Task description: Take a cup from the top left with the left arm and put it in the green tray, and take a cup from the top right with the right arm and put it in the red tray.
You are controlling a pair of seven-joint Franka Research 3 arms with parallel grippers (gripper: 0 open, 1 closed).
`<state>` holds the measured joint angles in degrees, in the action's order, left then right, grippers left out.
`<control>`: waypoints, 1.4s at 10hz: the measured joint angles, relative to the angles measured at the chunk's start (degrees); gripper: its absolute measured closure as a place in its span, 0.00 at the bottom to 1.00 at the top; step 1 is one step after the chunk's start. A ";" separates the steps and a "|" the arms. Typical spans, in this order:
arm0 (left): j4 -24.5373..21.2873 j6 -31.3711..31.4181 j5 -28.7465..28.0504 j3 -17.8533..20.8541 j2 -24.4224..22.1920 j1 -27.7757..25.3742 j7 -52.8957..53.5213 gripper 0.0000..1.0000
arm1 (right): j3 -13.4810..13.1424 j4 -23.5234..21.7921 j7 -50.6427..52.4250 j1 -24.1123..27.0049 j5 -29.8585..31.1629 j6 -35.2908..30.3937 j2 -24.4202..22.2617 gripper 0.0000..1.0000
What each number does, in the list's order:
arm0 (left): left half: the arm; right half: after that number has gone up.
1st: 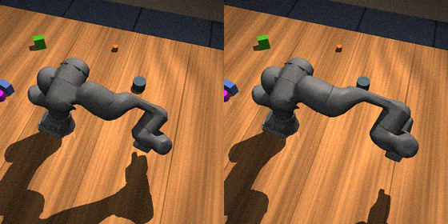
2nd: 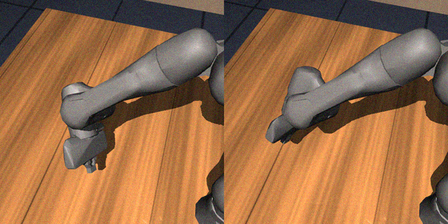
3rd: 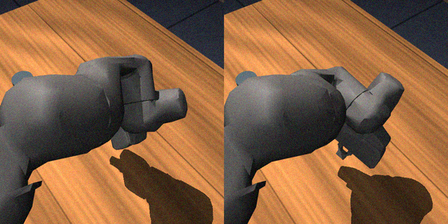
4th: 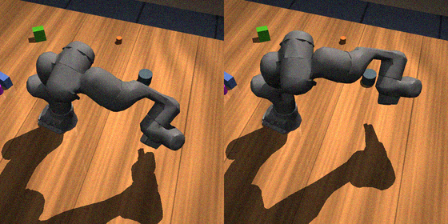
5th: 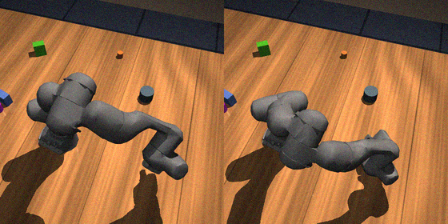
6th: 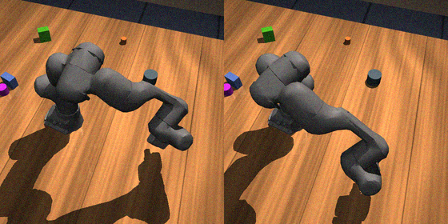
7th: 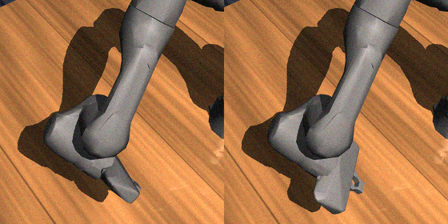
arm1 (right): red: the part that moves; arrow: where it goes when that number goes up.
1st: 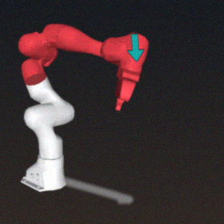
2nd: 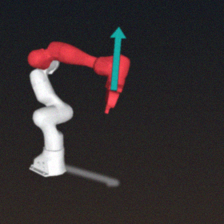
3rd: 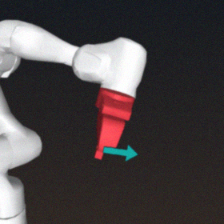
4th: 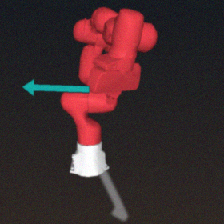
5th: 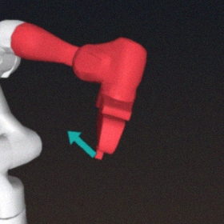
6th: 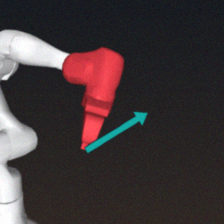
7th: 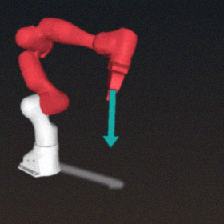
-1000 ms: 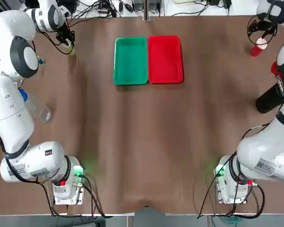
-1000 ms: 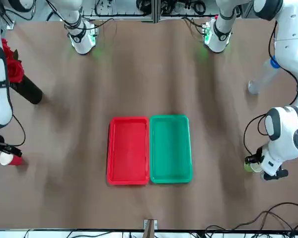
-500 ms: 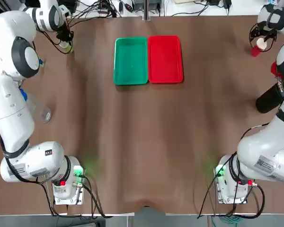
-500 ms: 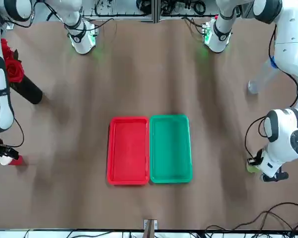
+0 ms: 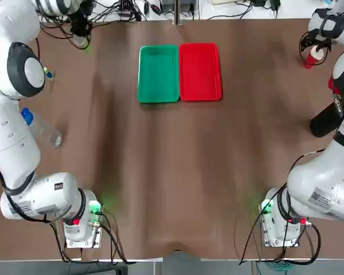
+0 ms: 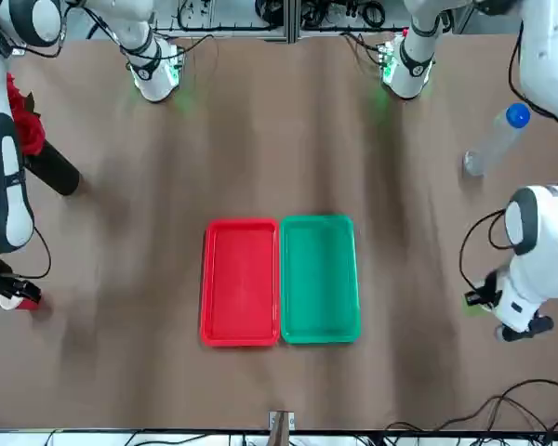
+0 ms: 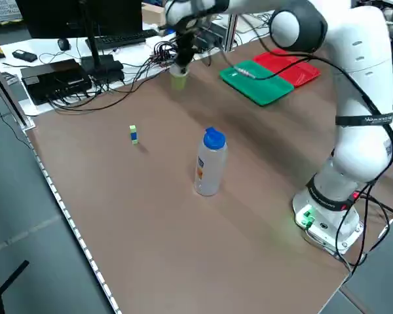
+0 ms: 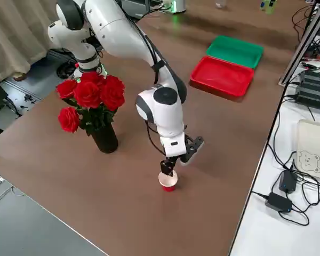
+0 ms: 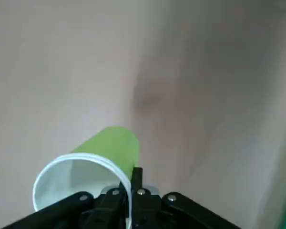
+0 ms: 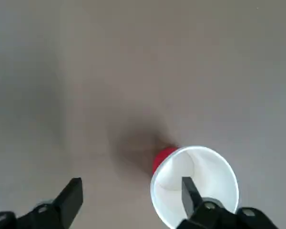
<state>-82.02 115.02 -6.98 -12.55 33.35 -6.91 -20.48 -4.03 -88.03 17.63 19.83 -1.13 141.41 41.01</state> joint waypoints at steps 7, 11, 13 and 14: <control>-0.39 0.68 3.26 -2.30 -1.03 18.71 -28.93 0.98 | 0.00 0.04 3.44 0.60 -0.01 0.04 0.40 0.50; -0.44 10.65 3.26 -1.48 4.69 26.17 -38.22 0.98 | 0.00 0.04 6.54 1.28 -0.02 -0.03 0.53 0.73; -0.42 11.25 3.26 -1.17 6.52 27.15 -38.40 0.98 | 0.00 0.05 7.98 1.39 -0.02 -0.05 0.54 0.81; -0.41 11.99 3.24 -0.93 7.08 27.55 -38.41 0.98 | 0.01 0.05 8.81 1.42 -0.03 -0.07 0.54 0.81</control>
<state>-82.43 127.02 -3.74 -13.48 40.42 20.64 -58.89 -4.03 -87.98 26.44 21.25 -1.15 141.33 41.55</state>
